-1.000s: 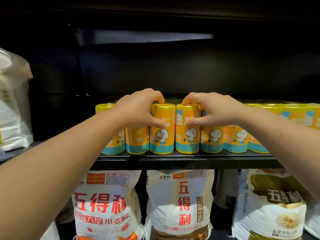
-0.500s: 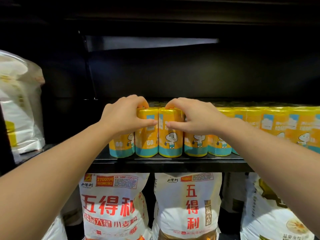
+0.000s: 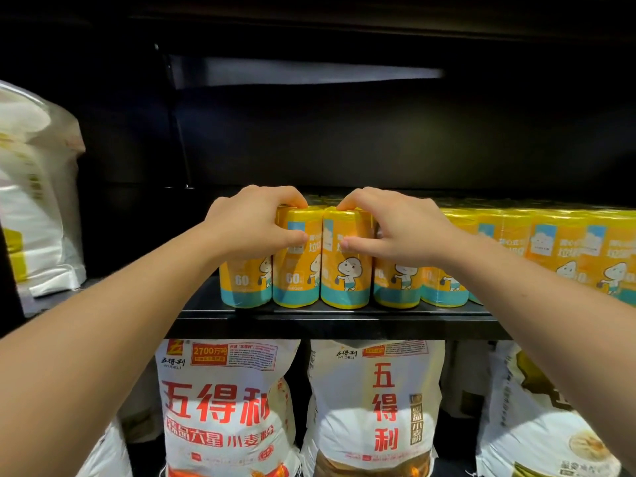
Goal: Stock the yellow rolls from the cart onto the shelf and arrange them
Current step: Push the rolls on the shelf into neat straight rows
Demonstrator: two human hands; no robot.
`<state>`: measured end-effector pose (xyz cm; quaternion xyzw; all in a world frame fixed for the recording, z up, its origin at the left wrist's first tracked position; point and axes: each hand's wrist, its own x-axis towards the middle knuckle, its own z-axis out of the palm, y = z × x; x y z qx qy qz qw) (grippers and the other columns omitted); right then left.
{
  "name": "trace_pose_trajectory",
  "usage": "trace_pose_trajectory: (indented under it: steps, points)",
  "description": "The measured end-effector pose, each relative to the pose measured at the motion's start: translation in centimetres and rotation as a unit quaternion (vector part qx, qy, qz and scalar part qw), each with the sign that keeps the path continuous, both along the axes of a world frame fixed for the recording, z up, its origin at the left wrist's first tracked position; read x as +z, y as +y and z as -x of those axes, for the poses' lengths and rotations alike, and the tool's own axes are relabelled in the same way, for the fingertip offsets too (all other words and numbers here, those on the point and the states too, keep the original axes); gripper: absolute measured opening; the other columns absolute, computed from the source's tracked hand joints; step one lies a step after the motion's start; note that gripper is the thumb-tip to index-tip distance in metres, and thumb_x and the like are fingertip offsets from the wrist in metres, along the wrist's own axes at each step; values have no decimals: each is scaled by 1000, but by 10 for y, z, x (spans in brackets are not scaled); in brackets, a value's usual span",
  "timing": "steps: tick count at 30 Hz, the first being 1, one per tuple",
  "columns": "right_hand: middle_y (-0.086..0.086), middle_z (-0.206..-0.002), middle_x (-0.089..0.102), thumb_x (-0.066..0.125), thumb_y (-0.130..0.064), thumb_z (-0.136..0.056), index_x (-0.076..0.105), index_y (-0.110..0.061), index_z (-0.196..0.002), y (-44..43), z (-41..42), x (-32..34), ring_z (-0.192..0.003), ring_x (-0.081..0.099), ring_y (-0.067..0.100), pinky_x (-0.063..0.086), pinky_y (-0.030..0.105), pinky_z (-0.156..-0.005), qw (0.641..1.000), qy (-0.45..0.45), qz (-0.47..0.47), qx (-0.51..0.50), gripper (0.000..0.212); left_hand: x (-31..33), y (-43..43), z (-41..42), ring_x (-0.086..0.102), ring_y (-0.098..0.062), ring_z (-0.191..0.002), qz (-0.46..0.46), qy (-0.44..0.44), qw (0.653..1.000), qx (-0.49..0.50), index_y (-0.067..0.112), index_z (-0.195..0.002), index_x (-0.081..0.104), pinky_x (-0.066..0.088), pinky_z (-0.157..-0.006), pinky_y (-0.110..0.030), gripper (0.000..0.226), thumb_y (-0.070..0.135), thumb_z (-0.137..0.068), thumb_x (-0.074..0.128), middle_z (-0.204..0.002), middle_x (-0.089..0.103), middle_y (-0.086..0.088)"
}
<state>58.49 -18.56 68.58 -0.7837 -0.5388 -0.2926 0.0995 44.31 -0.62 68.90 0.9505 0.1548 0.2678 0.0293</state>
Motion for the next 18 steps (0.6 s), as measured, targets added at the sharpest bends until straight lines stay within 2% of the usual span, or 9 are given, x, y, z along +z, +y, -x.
trace_pose_trajectory:
  steps: [3, 6, 9, 14, 18]
  points:
    - [-15, -131, 54, 52, -66, -88, 41, -37, -136, 0, -1, -1, -105, 49, 3, 51, 33, -79, 1000, -1, 0, 2, 58, 0, 0, 1, 53, -14, -115, -5, 0, 1000, -8, 45, -129, 48, 50, -92, -49, 47, 53, -86, 64, -125, 57, 14]
    - [-16, -132, 54, 52, -67, -88, 40, -38, -137, 1, -3, -1, -103, 47, 2, 50, 34, -79, 1000, -2, -1, 2, 58, 0, 0, 1, 46, -16, -122, -14, -3, 1000, -10, 44, -130, 48, 46, -95, -46, 48, 50, -86, 66, -140, 42, 10]
    - [-16, -132, 54, 51, -68, -88, 40, -38, -136, 1, -3, -2, -104, 48, 2, 50, 34, -79, 1000, -5, 0, -1, 58, -1, 0, 0, 46, -17, -120, -26, 1, 1000, 3, 44, -130, 46, 43, -90, -42, 49, 51, -86, 64, -136, 44, 5]
    - [-16, -133, 53, 50, -69, -87, 40, -39, -136, 2, -3, -3, -108, 50, 3, 52, 37, -80, 1000, -12, -1, -2, 59, -9, -6, -5, 50, -14, -115, -61, -49, 996, 33, 41, -123, 49, 44, -89, -43, 62, 78, -74, 55, -120, 50, 13]
    - [-15, -133, 53, 49, -70, -87, 40, -39, -137, 2, -5, -3, -112, 52, 6, 52, 35, -80, 1000, -11, 0, -4, 59, -14, -7, -9, 52, -12, -106, -72, -93, 992, 42, 37, -116, 52, 41, -84, -40, 59, 77, -73, 59, -107, 49, 17]
